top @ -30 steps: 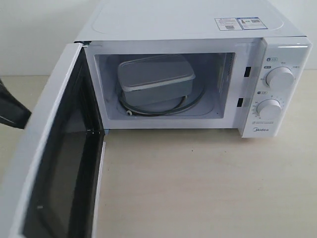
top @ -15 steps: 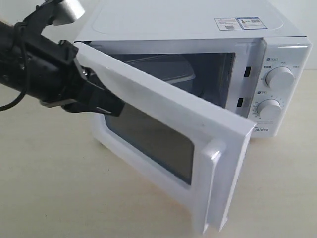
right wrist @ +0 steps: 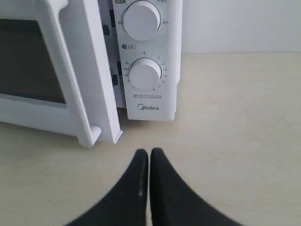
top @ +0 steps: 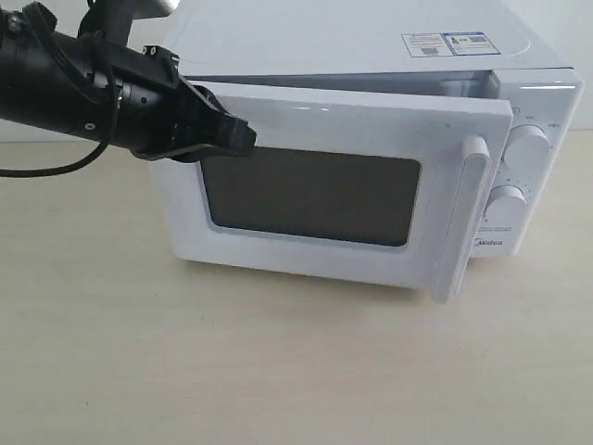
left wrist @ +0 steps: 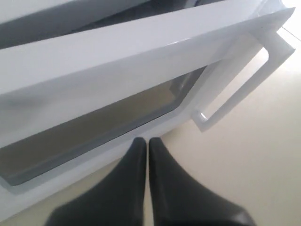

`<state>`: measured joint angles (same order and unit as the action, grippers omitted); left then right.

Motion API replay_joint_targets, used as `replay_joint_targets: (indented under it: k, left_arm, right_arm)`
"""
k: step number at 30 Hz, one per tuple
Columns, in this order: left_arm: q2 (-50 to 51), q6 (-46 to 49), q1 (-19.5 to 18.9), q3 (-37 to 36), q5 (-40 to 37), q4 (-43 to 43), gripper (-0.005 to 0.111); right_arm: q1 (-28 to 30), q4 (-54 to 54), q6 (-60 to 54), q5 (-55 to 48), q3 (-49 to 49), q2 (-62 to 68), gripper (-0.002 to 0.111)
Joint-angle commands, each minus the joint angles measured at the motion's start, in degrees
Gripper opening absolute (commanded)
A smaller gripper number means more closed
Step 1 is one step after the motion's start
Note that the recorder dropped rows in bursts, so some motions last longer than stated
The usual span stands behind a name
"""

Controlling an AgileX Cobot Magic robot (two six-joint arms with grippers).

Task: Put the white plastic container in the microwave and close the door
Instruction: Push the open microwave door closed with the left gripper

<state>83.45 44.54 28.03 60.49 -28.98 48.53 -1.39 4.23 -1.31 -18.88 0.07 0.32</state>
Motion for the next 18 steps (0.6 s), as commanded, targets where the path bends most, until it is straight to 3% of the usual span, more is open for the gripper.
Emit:
replay_joint_targets:
  k: [1, 6, 18]
  left_arm:
    - [1.0, 1.0, 0.5, 0.2, 5.6, 1.4, 0.004]
    - [1.6, 4.0, 0.5, 0.2, 9.6, 2.1, 0.004]
    - [5.0, 4.0, 0.5, 0.2, 11.5, 3.8, 0.004]
  right_arm:
    - [0.2, -0.1, -0.1, 0.6, -0.1, -0.3, 0.001]
    - [0.2, -0.1, -0.1, 3.4, -0.1, -0.3, 0.001]
    - [0.2, 0.6, 1.0, 23.9, -0.1, -0.3, 0.001]
